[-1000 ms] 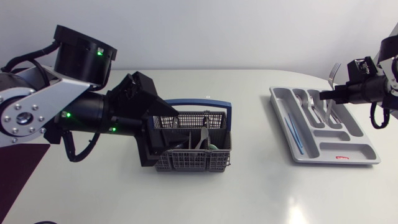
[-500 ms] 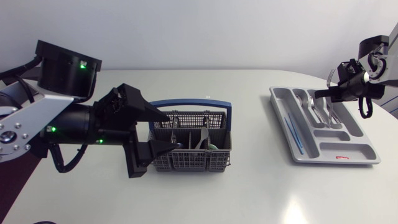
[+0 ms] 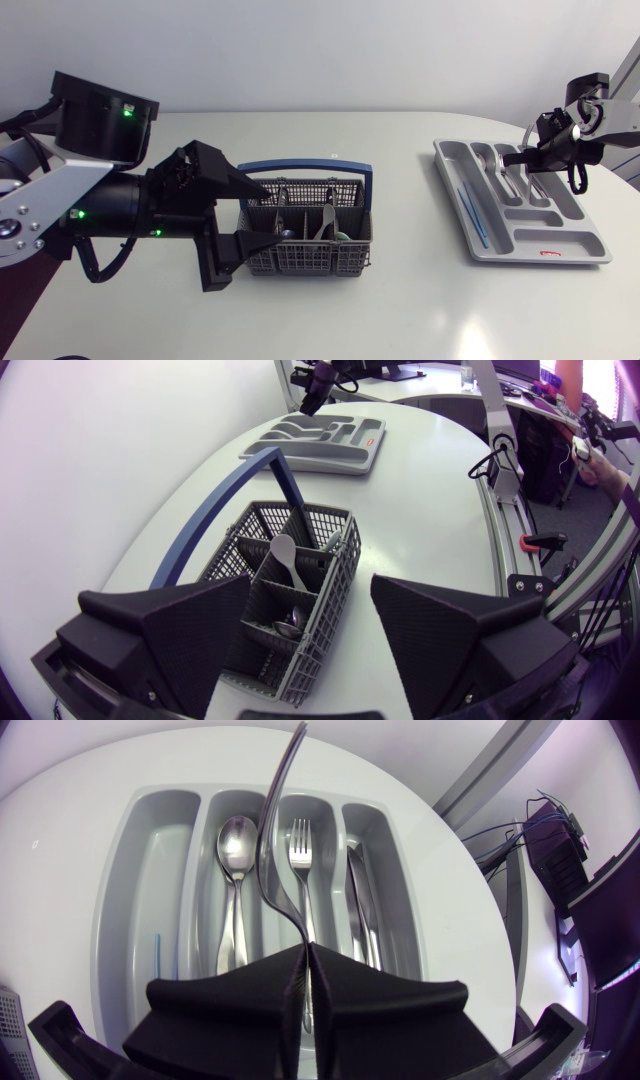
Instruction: Unload the cutlery basket into the drawer organizer.
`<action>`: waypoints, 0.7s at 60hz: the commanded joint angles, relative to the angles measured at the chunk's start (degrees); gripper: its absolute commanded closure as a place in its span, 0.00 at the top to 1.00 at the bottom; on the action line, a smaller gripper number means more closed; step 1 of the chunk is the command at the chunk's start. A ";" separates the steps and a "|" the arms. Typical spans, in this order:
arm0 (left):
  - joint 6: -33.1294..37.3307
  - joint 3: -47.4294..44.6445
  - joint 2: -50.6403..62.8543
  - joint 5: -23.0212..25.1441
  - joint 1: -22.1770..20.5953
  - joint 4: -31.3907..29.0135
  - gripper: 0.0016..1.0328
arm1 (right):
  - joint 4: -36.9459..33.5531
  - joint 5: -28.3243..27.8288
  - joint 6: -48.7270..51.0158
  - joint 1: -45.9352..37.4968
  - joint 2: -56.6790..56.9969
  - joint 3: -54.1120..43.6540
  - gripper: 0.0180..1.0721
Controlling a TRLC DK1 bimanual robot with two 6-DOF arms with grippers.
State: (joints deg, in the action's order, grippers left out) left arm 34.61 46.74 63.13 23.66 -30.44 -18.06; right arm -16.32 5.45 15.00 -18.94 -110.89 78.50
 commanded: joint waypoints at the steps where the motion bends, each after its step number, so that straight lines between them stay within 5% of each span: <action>1: 0.90 -0.95 -0.64 -0.02 -0.33 0.22 0.82 | 0.32 0.52 -1.21 -0.57 -3.45 2.45 0.06; 19: 0.46 -1.21 -0.56 -0.19 -1.12 0.05 0.82 | 2.61 1.84 -2.08 -0.57 -12.33 8.25 0.09; 42: 1.42 -0.51 -0.56 -2.04 -4.28 -0.30 0.82 | 3.84 3.86 -2.88 0.48 -14.44 10.71 0.42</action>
State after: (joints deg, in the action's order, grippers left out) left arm 34.63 46.74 63.13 21.96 -34.15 -18.15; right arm -13.34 8.84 13.30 -18.81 -127.26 90.00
